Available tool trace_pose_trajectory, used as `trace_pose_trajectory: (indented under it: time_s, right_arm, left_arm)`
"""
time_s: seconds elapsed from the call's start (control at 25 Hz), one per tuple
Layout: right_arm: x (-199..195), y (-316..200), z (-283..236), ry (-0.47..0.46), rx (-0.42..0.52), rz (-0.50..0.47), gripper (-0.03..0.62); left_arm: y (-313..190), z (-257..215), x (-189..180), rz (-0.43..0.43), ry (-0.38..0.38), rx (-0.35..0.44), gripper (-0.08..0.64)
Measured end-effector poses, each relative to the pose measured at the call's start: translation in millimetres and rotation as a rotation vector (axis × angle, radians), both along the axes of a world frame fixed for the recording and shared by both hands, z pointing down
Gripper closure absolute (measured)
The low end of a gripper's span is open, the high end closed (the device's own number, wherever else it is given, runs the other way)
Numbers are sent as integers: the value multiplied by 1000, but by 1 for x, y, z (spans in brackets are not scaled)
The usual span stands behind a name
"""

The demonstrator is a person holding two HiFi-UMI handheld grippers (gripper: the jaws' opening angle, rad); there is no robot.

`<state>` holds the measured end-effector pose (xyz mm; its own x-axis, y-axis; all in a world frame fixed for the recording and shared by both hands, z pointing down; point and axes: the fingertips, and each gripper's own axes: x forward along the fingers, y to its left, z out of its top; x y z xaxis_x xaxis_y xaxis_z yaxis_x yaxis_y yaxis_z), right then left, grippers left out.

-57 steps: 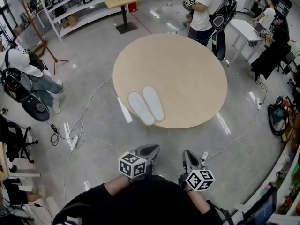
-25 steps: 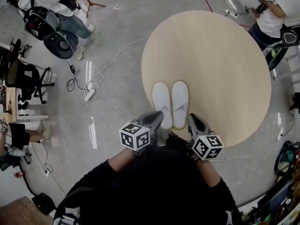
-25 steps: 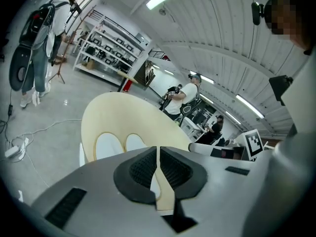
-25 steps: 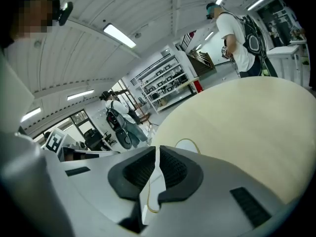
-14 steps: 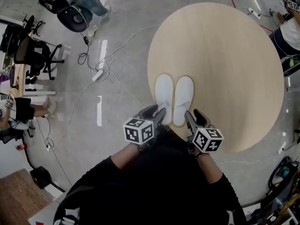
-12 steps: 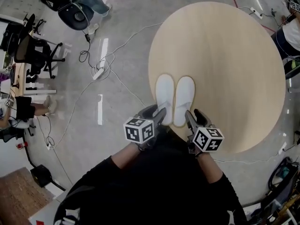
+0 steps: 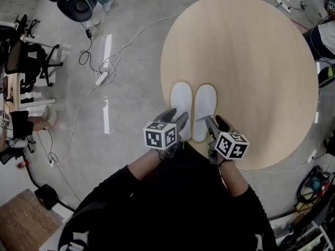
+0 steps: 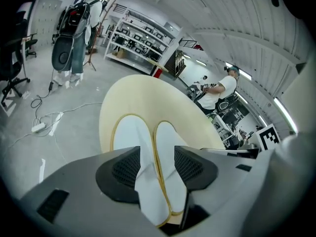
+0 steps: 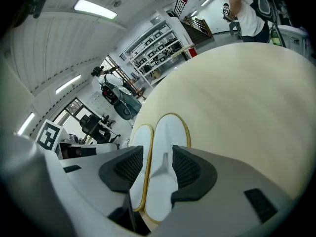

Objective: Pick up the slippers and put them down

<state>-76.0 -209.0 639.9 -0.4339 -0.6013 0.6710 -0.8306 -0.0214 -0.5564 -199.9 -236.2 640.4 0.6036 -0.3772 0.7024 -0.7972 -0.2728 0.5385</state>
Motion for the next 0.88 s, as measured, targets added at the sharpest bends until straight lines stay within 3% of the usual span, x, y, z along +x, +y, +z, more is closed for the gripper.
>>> trace_pose_trajectory:
  time_s: [0.64, 0.88]
  right_arm:
    - [-7, -25, 38, 26, -90, -5, 419]
    - [-4, -23, 37, 18, -104, 3, 433]
  left_arm:
    - [-10, 53, 14, 84, -17, -151, 356]
    - [-9, 53, 15, 89, -47, -156, 486]
